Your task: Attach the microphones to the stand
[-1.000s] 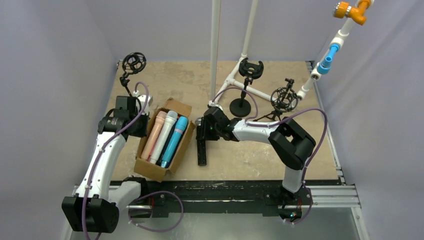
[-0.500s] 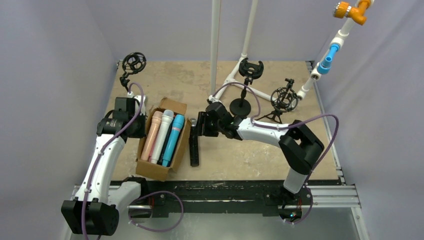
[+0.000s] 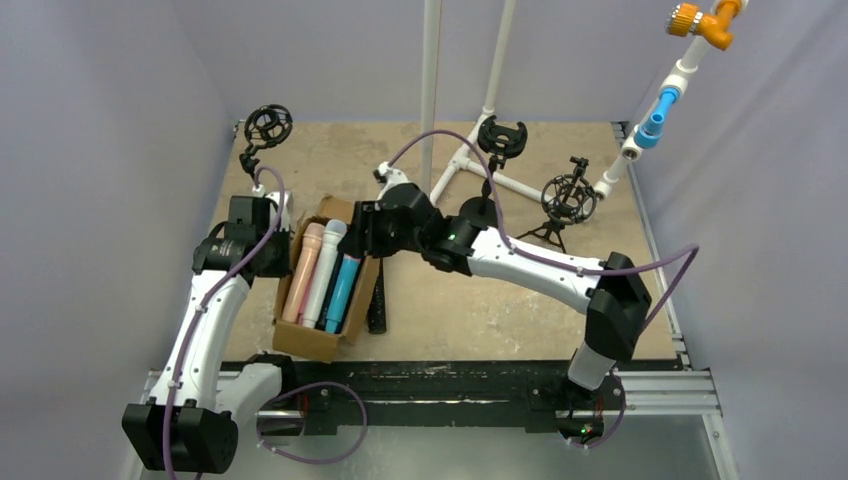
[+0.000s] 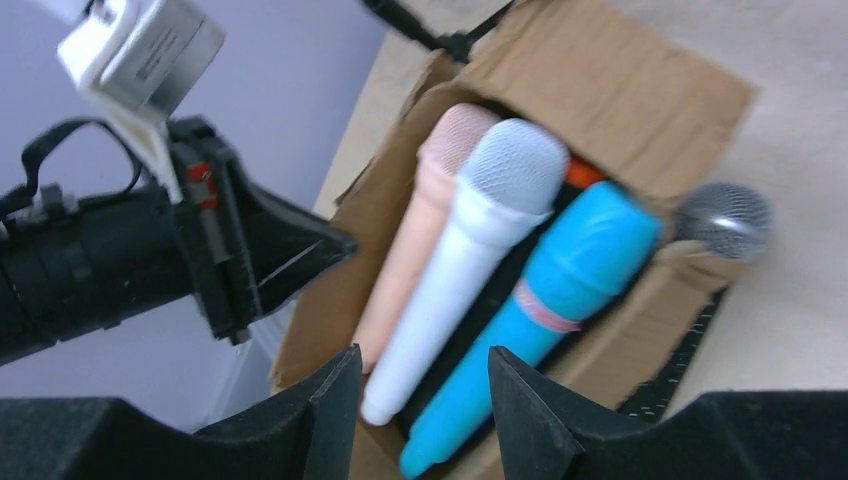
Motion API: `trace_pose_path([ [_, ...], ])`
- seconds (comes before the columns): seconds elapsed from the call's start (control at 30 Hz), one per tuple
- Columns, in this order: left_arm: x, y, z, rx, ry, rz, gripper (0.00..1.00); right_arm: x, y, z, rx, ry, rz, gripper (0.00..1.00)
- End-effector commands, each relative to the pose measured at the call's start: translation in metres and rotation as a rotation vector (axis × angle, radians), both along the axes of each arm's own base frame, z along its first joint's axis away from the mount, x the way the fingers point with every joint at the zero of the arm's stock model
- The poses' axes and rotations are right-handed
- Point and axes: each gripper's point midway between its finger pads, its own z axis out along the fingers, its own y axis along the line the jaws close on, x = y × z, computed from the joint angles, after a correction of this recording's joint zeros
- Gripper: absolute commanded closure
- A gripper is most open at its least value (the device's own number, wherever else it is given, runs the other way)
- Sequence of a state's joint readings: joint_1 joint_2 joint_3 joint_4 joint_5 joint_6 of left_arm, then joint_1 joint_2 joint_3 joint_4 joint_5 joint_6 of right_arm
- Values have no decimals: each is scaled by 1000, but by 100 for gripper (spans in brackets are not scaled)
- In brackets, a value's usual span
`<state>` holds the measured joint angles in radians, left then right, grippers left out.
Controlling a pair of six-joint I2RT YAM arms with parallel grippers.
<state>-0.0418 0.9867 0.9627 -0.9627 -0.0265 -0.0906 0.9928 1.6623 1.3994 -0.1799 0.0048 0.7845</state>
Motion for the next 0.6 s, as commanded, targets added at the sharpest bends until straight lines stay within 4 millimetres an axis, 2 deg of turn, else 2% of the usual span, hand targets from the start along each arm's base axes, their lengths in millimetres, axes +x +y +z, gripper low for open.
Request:
trace_pose_path([
  [0.0, 5, 0, 21, -24, -79, 42, 100, -23, 35, -12, -8, 45, 98, 47],
  [0.17, 3, -1, 24, -32, -78, 46, 100, -26, 60, -21, -8, 68, 133, 48],
  [0.57, 1, -8, 27, -66, -77, 34, 100, -16, 94, -60, -46, 129, 148, 48],
])
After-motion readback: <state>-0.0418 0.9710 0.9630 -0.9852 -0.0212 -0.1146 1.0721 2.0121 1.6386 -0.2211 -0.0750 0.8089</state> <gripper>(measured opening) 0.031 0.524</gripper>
